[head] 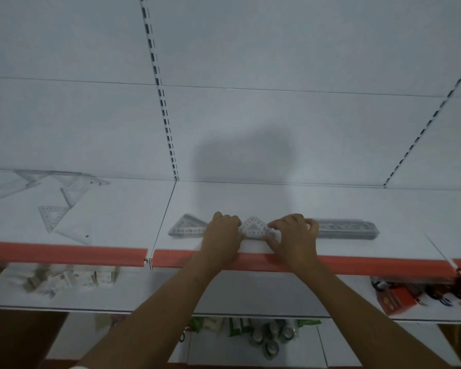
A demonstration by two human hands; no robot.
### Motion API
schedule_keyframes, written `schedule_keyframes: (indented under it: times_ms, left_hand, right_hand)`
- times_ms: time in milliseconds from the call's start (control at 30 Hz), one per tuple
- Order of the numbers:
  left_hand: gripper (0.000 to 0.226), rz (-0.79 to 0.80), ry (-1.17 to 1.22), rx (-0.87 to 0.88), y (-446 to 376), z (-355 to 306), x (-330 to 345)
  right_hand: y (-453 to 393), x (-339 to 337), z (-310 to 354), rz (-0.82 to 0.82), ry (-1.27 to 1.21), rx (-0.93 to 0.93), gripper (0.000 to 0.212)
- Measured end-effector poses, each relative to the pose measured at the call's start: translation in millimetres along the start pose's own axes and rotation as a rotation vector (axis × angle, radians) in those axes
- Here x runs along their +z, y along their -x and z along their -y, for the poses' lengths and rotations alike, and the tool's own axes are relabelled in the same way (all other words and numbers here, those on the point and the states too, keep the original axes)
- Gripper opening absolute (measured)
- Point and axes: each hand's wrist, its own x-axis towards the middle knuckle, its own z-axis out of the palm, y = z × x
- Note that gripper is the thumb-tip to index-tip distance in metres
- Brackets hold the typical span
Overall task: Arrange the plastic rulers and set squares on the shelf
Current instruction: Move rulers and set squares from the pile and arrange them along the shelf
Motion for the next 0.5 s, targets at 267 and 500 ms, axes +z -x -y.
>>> schedule_keyframes:
  times_ms: [267, 500]
  left_hand:
    - [0.021, 0.088, -0.061, -0.042, -7, -5, 1]
    - [0.026, 0.084, -0.050, -0.077, -12, -9, 2]
  right_hand:
    - [-7, 1, -5, 0.055, -0.010, -0.030, 0.016]
    - [-6, 9, -14, 0.084, -0.026, -0.093, 0.023]
